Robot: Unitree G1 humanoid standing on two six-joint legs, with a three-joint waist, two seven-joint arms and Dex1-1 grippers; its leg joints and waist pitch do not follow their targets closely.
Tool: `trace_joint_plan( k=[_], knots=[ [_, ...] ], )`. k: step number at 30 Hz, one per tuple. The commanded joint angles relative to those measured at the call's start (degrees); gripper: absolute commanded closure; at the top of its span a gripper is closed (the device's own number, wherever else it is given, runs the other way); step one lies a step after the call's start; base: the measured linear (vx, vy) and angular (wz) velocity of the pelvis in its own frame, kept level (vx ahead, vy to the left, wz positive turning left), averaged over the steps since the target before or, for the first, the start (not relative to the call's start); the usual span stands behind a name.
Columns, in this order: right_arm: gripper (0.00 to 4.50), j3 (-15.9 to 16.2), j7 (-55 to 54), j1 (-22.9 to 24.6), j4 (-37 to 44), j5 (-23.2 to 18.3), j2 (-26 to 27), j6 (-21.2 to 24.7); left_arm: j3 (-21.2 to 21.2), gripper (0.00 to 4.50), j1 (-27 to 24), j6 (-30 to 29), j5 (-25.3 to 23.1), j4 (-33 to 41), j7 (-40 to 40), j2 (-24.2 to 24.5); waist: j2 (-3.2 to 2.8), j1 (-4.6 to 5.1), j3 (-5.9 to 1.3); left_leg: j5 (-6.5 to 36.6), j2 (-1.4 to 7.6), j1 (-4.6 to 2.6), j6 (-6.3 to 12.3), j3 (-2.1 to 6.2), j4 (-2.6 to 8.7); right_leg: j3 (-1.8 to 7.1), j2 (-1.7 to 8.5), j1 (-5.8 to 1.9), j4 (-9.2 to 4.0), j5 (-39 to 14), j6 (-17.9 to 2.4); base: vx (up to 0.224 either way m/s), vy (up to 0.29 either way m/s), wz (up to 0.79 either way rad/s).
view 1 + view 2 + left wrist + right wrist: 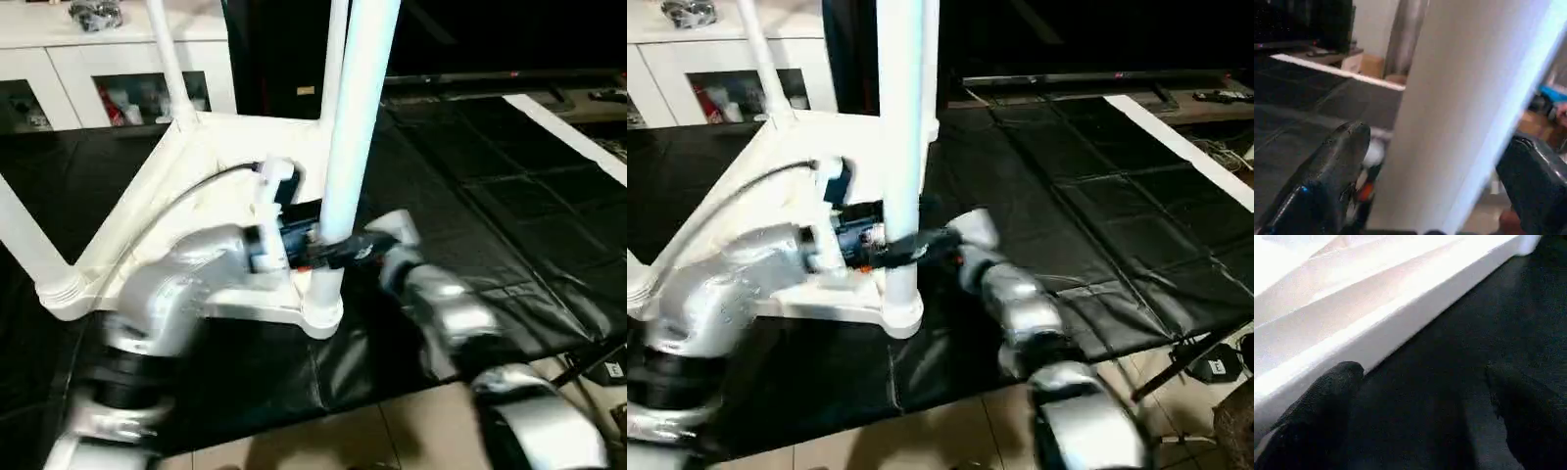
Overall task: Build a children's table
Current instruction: Rotate table base
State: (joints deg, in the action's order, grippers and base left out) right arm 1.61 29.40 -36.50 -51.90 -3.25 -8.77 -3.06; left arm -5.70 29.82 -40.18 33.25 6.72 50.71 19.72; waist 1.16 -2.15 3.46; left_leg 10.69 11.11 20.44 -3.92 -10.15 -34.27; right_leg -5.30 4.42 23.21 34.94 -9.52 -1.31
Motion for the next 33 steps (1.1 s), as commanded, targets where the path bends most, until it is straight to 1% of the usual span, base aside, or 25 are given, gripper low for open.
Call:
trace_joint_plan(
  k=[1,2,3,4,5,6,7,8,9,10,11,13,14,15,16,17,18,19,22,25,27,28,29,30,33],
  knots=[
    [0.0,-1.2,1.7,1.7,3.3,-1.3,-1.5,0.3,-0.7,0.04,0.1,2.0,-1.9,-0.9,3.8,2.2,-0.46,-0.31,-3.87,12.3,1.64,-0.23,0.82,0.5,3.97,3.18,3.31,-3.11,-4.19,-16.2,-9.8,0.0,0.0,0.0],
    [0.0,-1.6,3.1,3.5,6.7,-1.9,-3.0,1.1,-2.3,0.04,0.0,3.9,-4.3,-1.9,6.2,5.2,-0.47,-0.37,-3.85,12.3,1.66,-0.26,0.87,0.51,4.02,3.2,3.32,-3.19,-4.27,-16.1,-9.7,0.0,0.0,0.0],
    [0.0,-1.7,3.5,4.1,7.8,-2.1,-3.4,1.4,-3.1,0.04,0.0,4.6,-5.4,-2.3,6.7,6.2,-0.48,-0.47,-3.82,12.4,1.75,-0.28,1.0,0.54,4.08,3.23,3.29,-3.12,-4.26,-16.0,-9.5,0.0,0.0,0.0],
    [0.0,-1.7,3.7,4.3,8.2,-2.2,-3.6,1.5,-3.6,0.04,0.1,5.0,-6.0,-2.6,6.9,6.6,-0.45,-0.36,-3.89,12.3,1.77,-0.26,0.8,0.51,4.06,3.25,3.3,-3.16,-4.03,-15.6,-9.8,0.0,0.0,0.0],
    [0.0,-1.7,4.6,5.5,10.4,-2.5,-4.5,1.7,-4.1,0.04,0.2,5.5,-6.9,-3.6,7.6,7.7,-0.55,-0.46,-3.81,12.4,1.68,-0.31,0.78,0.45,4.04,3.2,3.32,-3.13,-4.33,-15.9,-10.0,0.0,0.0,0.0],
    [0.0,-1.6,5.2,6.3,11.9,-2.8,-5.2,1.9,-4.4,0.04,0.4,5.9,-7.4,-4.3,8.1,8.4,-0.64,-0.43,-3.83,12.6,1.74,-0.26,0.43,0.52,4.1,3.23,3.48,-3.23,-4.21,-16.5,-10.3,0.0,0.0,0.0],
    [0.0,-1.6,5.6,7.4,14.0,-2.8,-6.0,2.1,-4.6,0.04,0.4,6.9,-7.8,-5.2,9.2,9.1,-0.47,-0.56,-3.72,12.9,1.69,-0.24,0.42,0.47,4.1,3.25,3.49,-3.21,-4.52,-17.6,-9.9,0.0,0.0,0.0],
    [0.0,-2.0,6.0,9.0,17.1,-3.1,-6.8,2.7,-5.0,0.04,0.5,8.3,-8.5,-6.8,10.4,10.0,-0.48,-0.53,-3.82,13.0,1.72,-0.29,0.31,0.45,4.06,3.28,3.53,-3.2,-4.37,-17.7,-9.9,0.0,0.0,0.0],
    [0.0,-2.2,6.2,9.9,18.9,-3.5,-7.1,3.2,-5.3,0.04,0.5,9.4,-9.1,-7.7,11.1,10.5,-0.41,-0.66,-3.73,13.1,1.62,-0.27,0.44,0.45,4.09,3.3,3.46,-3.2,-4.59,-18.6,-9.2,0.0,0.0,0.0],
    [0.0,-2.4,7.9,12.3,24.2,-5.3,-7.7,5.5,-7.3,0.04,0.5,12.9,-12.0,-10.4,13.1,12.3,-0.47,-0.69,-3.61,13.6,1.65,-0.35,0.64,0.55,4.27,3.25,3.3,-3.12,-4.86,-19.2,-8.8,0.0,0.0,0.0],
    [0.0,-2.4,9.1,13.7,27.2,-6.6,-8.0,6.8,-8.2,0.04,0.5,14.9,-13.4,-11.7,14.3,13.1,-0.57,-0.71,-3.64,13.8,1.61,-0.39,0.73,0.57,4.22,3.31,3.26,-3.12,-4.85,-19.5,-8.2,0.0,0.0,0.0],
    [0.0,-1.2,12.6,17.1,34.0,-8.7,-9.7,10.0,-9.9,0.04,0.8,18.1,-16.2,-15.3,16.2,14.8,-0.5,-0.72,-3.49,15.2,1.65,-0.41,1.07,0.75,4.54,3.27,3.21,-3.08,-5.21,-21.9,-6.5,0.0,0.0,0.0],
    [0.0,-0.4,14.3,18.5,36.6,-9.0,-10.8,10.5,-10.6,0.04,0.9,19.8,-17.4,-16.8,17.3,15.4,-0.52,-0.8,-3.61,15.4,1.74,-0.5,0.86,0.78,4.54,3.24,3.37,-3.1,-5.18,-22.3,-6.4,0.0,0.0,0.0],
    [0.0,0.8,17.0,20.5,39.8,-9.2,-12.9,11.1,-11.7,0.04,1.3,21.8,-19.2,-19.1,18.4,16.3,-0.69,-0.9,-3.43,16.1,1.69,-0.52,0.95,0.81,4.59,3.17,3.33,-2.97,-5.73,-23.8,-5.9,0.0,0.0,0.0],
    [0.0,1.8,19.1,21.7,41.7,-9.0,-14.6,11.6,-12.7,0.04,1.7,23.5,-20.8,-20.7,18.8,17.0,-0.59,-0.9,-3.53,16.3,1.85,-0.59,0.72,0.81,4.57,3.32,3.51,-2.89,-5.4,-23.8,-5.9,0.0,0.0,0.0],
    [0.0,2.6,21.4,23.2,43.9,-9.4,-16.7,13.4,-14.2,0.04,2.3,26.0,-23.2,-23.1,19.1,17.8,-0.52,-0.94,-3.46,16.2,1.73,-0.46,1.0,0.88,4.61,3.21,3.38,-2.97,-5.67,-24.2,-5.6,0.0,0.0,0.0],
    [0.0,2.8,22.4,24.0,45.5,-9.8,-18.0,15.1,-15.1,0.04,2.8,27.9,-24.7,-24.7,19.3,18.2,-0.55,-1.17,-3.58,16.2,1.94,-0.68,0.95,0.87,4.53,3.37,3.57,-2.86,-5.46,-23.8,-5.5,0.0,0.0,0.0],
    [0.0,2.8,22.6,24.3,46.1,-9.8,-18.5,15.7,-15.5,0.04,3.2,28.6,-25.3,-25.6,19.4,18.3,-0.51,-1.11,-3.43,16.1,1.82,-0.55,1.17,0.87,4.62,3.31,3.47,-2.87,-5.68,-24.1,-5.5,0.0,0.0,0.0],
    [0.0,2.2,24.5,25.8,51.4,-12.7,-21.5,22.0,-17.8,0.04,5.4,34.0,-28.9,-31.4,20.1,18.1,-0.45,-1.57,-3.61,15.7,1.86,-0.54,0.9,0.96,4.5,3.23,3.77,-2.98,-5.65,-24.2,-6.1,0.0,0.0,0.0],
    [0.0,1.7,24.1,26.2,53.9,-13.9,-21.2,22.9,-18.1,0.04,6.0,35.5,-29.4,-33.1,21.3,17.3,-0.37,-1.71,-3.62,15.2,2.02,-0.43,0.59,0.98,4.48,3.23,4.11,-2.95,-5.55,-24.1,-6.5,0.0,0.0,0.0],
    [0.0,1.4,23.2,26.4,55.0,-14.7,-20.7,24.2,-18.0,0.04,6.3,36.2,-29.3,-34.0,21.9,16.7,-0.37,-1.79,-3.65,15.0,2.06,-0.5,0.39,0.97,4.46,3.24,4.09,-2.88,-5.44,-23.3,-7.1,0.0,0.0,0.0],
    [0.0,0.9,22.3,26.3,55.6,-16.0,-20.3,26.8,-17.9,0.04,6.5,36.5,-29.3,-34.4,22.0,16.3,-0.77,-1.82,-3.66,15.1,2.07,-0.51,0.26,0.99,4.46,3.27,4.1,-2.84,-5.32,-22.8,-7.4,0.0,0.0,0.0],
    [0.0,0.2,23.1,25.7,56.2,-19.8,-19.5,29.9,-17.9,0.04,6.9,37.1,-29.3,-35.3,22.1,15.7,-0.5,-1.76,-3.72,15.0,2.01,-0.54,0.53,0.97,4.47,3.24,3.99,-3.01,-5.33,-21.8,-8.0,0.0,0.0,0.0],
    [0.0,-0.5,22.9,25.2,56.6,-21.7,-18.8,31.8,-18.0,0.04,7.7,38.6,-29.8,-37.2,22.2,15.0,-0.49,-1.83,-3.75,14.9,1.99,-0.49,0.76,0.94,4.4,3.24,4.0,-2.99,-5.36,-21.1,-8.3,0.0,0.0,0.0],
    [0.0,-0.1,23.0,25.2,57.2,-21.4,-18.9,32.6,-18.2,0.04,8.5,40.6,-30.5,-39.3,22.5,14.4,-0.39,-2.16,-3.72,14.8,2.05,-0.5,0.17,0.97,4.44,3.22,4.16,-3.01,-5.32,-21.3,-8.0,0.0,0.0,0.0]
  ],
)
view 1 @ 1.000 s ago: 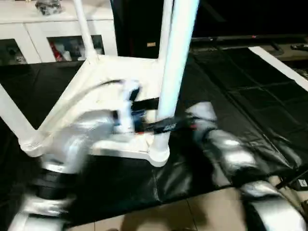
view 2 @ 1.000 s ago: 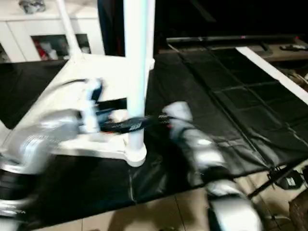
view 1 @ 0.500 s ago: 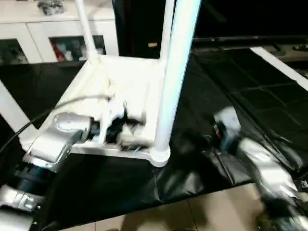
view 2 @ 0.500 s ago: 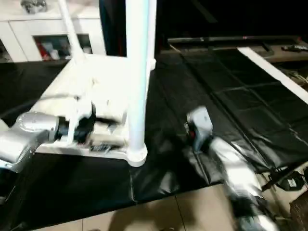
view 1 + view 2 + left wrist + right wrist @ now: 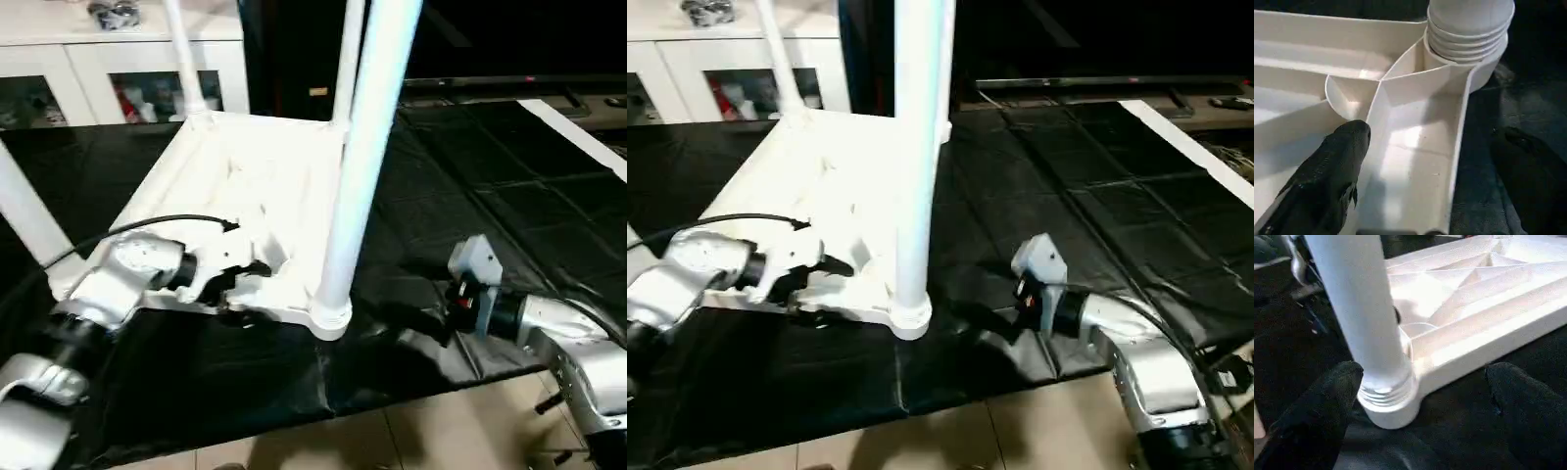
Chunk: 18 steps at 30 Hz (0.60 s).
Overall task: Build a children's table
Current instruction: Rotate table base
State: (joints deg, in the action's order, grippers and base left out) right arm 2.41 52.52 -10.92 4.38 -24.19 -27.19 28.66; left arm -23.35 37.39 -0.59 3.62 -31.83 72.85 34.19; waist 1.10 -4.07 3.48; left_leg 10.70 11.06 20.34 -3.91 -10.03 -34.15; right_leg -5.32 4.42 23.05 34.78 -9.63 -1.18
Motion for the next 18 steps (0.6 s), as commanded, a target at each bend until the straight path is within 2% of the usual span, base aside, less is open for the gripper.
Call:
trace_joint_plan(
  k=[1,3,4,5,6,7,10,12,15,18],
  knots=[
    [0.0,-0.6,-0.1,-0.1,1.3,-0.2,-0.5,0.6,-0.7,0.04,1.3,1.5,-1.2,-1.6,0.5,-0.3,-0.33,-0.39,-3.72,14.8,2.09,-0.42,-0.03,0.81,4.3,3.24,4.26,-2.78,-5.21,-21.9,-7.9,0.0,0.0,0.0],
    [0.0,-0.1,0.1,0.4,2.5,-0.2,-0.6,0.5,-0.8,0.04,2.1,3.3,-1.9,-3.5,0.9,-0.8,-0.08,-0.66,-3.72,14.6,2.09,-0.48,-0.08,0.75,4.25,3.27,4.34,-2.75,-5.34,-22.7,-7.4,0.0,0.0,0.0],
    [0.0,-0.1,-0.3,0.5,2.9,-0.1,-0.2,-0.2,-1.0,0.04,2.5,3.5,-2.2,-4.3,1.5,-0.9,-0.15,-0.89,-3.72,14.1,2.09,-0.43,-0.1,0.75,4.29,3.29,4.36,-2.81,-5.32,-22.8,-6.9,0.0,0.0,0.0],
    [0.0,-0.2,-0.4,0.5,3.3,-0.8,-0.3,1.2,-1.1,0.04,2.8,3.3,-2.3,-4.8,2.3,-0.9,-0.34,-1.03,-3.8,13.9,2.17,-0.46,-0.29,0.84,4.29,3.3,4.48,-2.84,-5.16,-22.5,-6.9,0.0,0.0,0.0],
    [0.0,-0.3,-0.2,0.4,3.8,-1.6,-0.7,2.9,-1.2,0.04,3.1,2.9,-2.4,-5.4,3.2,-1.0,-0.27,-1.08,-3.76,14.0,2.19,-0.51,-0.34,0.82,4.36,3.3,4.4,-2.78,-5.21,-22.3,-6.9,0.0,0.0,0.0],
    [0.0,0.1,0.3,0.4,4.3,-1.7,-1.6,4.2,-1.4,0.2,3.7,1.9,-2.2,-6.1,5.1,-1.1,-0.52,-1.16,-3.75,14.1,2.15,-0.62,-0.35,0.8,4.38,3.31,4.35,-2.79,-5.3,-22.2,-7.1,0.0,0.0,0.0],
    [0.0,1.6,2.6,0.9,5.1,-1.8,-3.8,5.0,-1.8,0.2,4.3,0.9,-1.8,-6.5,7.8,-1.5,-0.53,-1.27,-3.72,14.4,2.22,-0.59,-0.64,0.85,4.42,3.32,4.4,-2.92,-5.12,-21.4,-7.6,0.0,0.0,0.0],
    [0.0,2.4,4.2,1.4,5.8,-1.7,-5.0,5.0,-1.9,0.49,4.7,-0.1,-1.7,-6.8,9.1,-2.1,-0.59,-1.34,-3.8,14.0,2.18,-0.48,-0.51,0.78,4.3,3.39,4.48,-2.98,-5.06,-20.6,-7.9,0.0,0.0,0.0],
    [0.0,3.1,4.9,1.8,6.2,-1.0,-6.0,4.7,-2.2,0.68,5.0,-1.1,-2.4,-6.7,8.8,-2.7,-0.51,-1.39,-3.8,14.1,2.24,-0.47,-0.27,0.77,4.24,3.33,4.49,-3.05,-5.12,-20.2,-8.5,0.0,0.0,0.0],
    [0.0,3.4,4.5,1.9,6.4,-0.3,-6.2,4.5,-2.2,1.01,5.5,-0.8,-3.1,-7.1,8.4,-3.2,-0.54,-1.34,-3.75,14.6,2.16,-0.51,-0.33,0.83,4.24,3.23,4.43,-3.06,-5.36,-21.7,-8.1,0.0,0.0,0.0]
  ],
)
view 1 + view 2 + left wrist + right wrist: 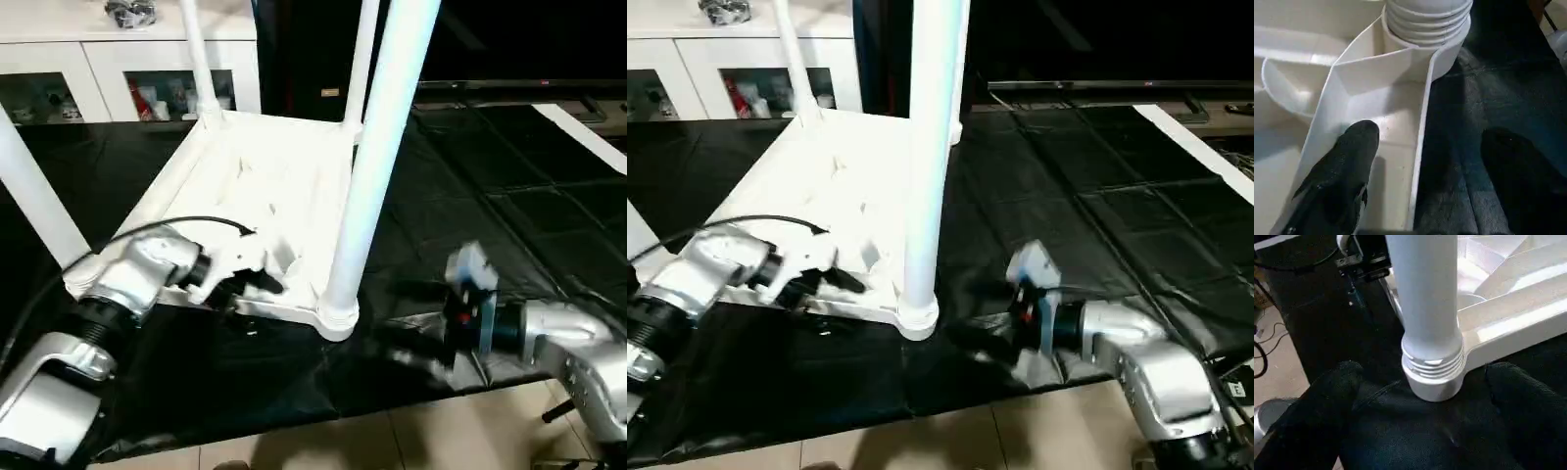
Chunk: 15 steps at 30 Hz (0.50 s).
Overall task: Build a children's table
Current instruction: Rotate table base
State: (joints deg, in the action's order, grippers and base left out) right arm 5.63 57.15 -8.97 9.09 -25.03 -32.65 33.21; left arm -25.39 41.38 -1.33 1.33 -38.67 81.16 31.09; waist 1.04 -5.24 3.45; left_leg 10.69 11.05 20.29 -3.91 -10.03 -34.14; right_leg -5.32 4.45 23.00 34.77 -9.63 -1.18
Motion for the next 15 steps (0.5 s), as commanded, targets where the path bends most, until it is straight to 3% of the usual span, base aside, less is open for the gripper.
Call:
trace_joint_plan(
  k=[1,3,5,8,9,15],
  knots=[
    [0.0,0.2,-0.2,-0.1,1.7,0.6,-0.7,-0.1,-0.2,1.07,1.5,-0.1,-0.9,-0.3,0.1,-0.1,-0.42,-0.19,-3.73,14.6,2.13,-0.43,-0.32,0.86,4.23,3.21,4.41,-3.04,-5.37,-22.3,-7.8,0.0,0.0,0.0],
    [0.0,0.4,-0.6,-0.1,1.5,1.1,-0.7,-0.3,-0.2,1.25,1.6,-0.9,-0.7,0.1,1.1,-0.1,-0.68,-0.13,-3.72,14.6,2.14,-0.45,-0.46,0.92,4.26,3.17,4.4,-3.01,-5.44,-22.6,-7.7,0.0,0.0,0.0],
    [0.0,0.7,-0.7,0.0,1.4,1.3,-0.9,-0.6,-0.2,1.46,1.6,-1.2,-0.8,0.2,1.9,-0.2,-0.46,-0.11,-3.8,14.3,2.14,-0.43,-0.38,0.89,4.24,3.2,4.37,-3.05,-5.32,-21.8,-7.8,0.0,0.0,0.0],
    [0.0,1.4,-0.6,0.1,1.1,2.0,-1.2,-1.3,-0.3,1.58,1.8,-0.6,-1.7,-0.3,1.6,-0.5,-0.6,-0.07,-3.82,14.2,2.23,-0.39,-0.25,0.9,4.24,3.2,4.33,-3.07,-5.18,-20.3,-8.5,0.0,0.0,0.0],
    [0.0,1.5,-0.5,0.1,1.0,2.2,-1.2,-1.4,-0.3,1.83,1.8,-0.5,-1.8,-0.4,1.7,-0.4,-0.69,-0.09,-3.83,14.3,2.23,-0.42,-0.28,0.91,4.24,3.2,4.34,-3.08,-5.15,-20.2,-8.6,0.0,0.0,0.0],
    [0.0,1.8,-0.1,0.1,0.8,2.3,-1.1,-1.7,0.2,2.16,1.5,-0.3,-1.4,0.0,2.7,-0.3,-0.53,-0.1,-3.79,14.8,2.21,-0.42,-0.29,0.9,4.26,3.21,4.39,-3.11,-5.25,-20.7,-8.6,0.0,0.0,0.0]
  ],
)
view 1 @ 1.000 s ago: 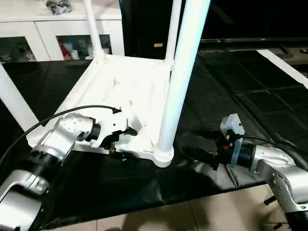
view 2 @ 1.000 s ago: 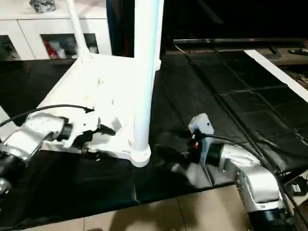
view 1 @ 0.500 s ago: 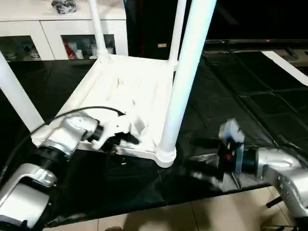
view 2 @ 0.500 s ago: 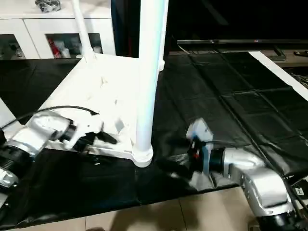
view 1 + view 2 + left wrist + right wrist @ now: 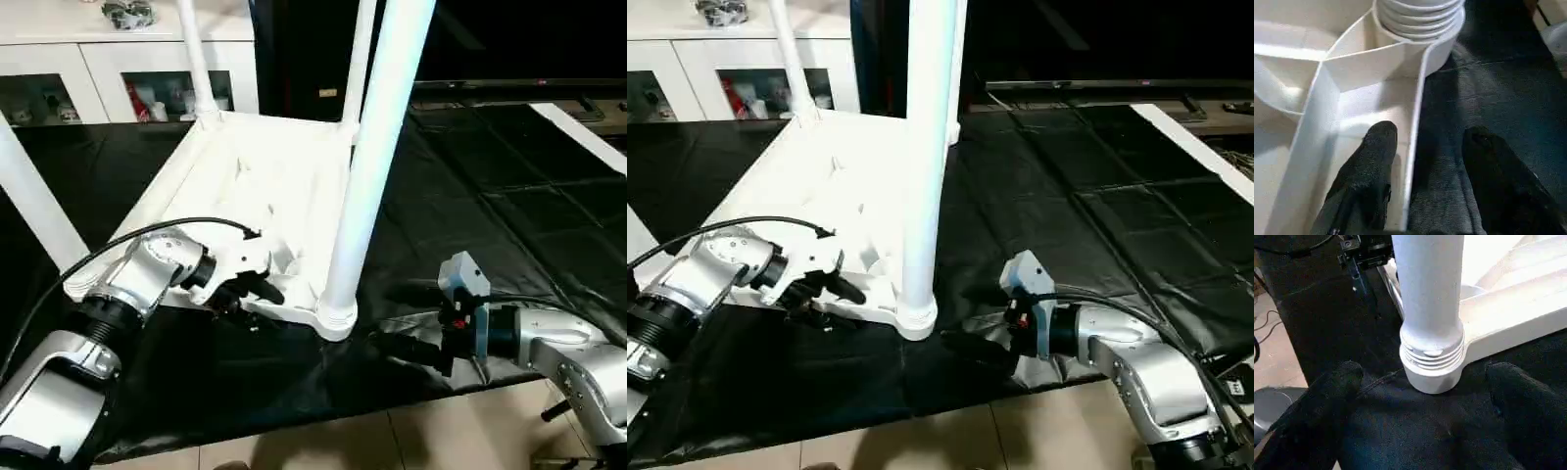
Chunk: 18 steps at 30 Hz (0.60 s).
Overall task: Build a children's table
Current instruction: Rotate table base
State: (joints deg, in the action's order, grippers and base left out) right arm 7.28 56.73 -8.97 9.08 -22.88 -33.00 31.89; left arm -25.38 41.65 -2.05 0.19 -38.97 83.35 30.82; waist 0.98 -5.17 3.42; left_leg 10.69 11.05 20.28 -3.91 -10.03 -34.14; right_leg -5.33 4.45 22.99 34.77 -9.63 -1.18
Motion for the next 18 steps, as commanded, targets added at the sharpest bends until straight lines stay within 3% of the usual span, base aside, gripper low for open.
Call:
trace_joint_plan(
  k=[1,18],
  knots=[
    [0.0,0.3,0.5,0.0,0.5,0.2,-0.8,-0.6,0.2,2.34,1.2,1.0,-0.3,0.4,0.8,0.0,-0.53,-0.19,-3.75,14.9,2.22,-0.45,-0.27,0.93,4.29,3.2,4.39,-3.09,-5.24,-20.9,-8.6,0.0,0.0,0.0],
    [0.0,1.0,1.0,0.3,-1.0,1.2,-0.8,-2.7,0.9,3.57,1.5,4.6,-1.2,-0.9,-0.9,-2.5,-0.42,-0.23,-3.89,14.0,2.21,-0.34,0.14,0.83,4.14,3.22,4.34,-3.23,-4.97,-18.5,-9.4,0.0,0.0,0.0]
  ],
)
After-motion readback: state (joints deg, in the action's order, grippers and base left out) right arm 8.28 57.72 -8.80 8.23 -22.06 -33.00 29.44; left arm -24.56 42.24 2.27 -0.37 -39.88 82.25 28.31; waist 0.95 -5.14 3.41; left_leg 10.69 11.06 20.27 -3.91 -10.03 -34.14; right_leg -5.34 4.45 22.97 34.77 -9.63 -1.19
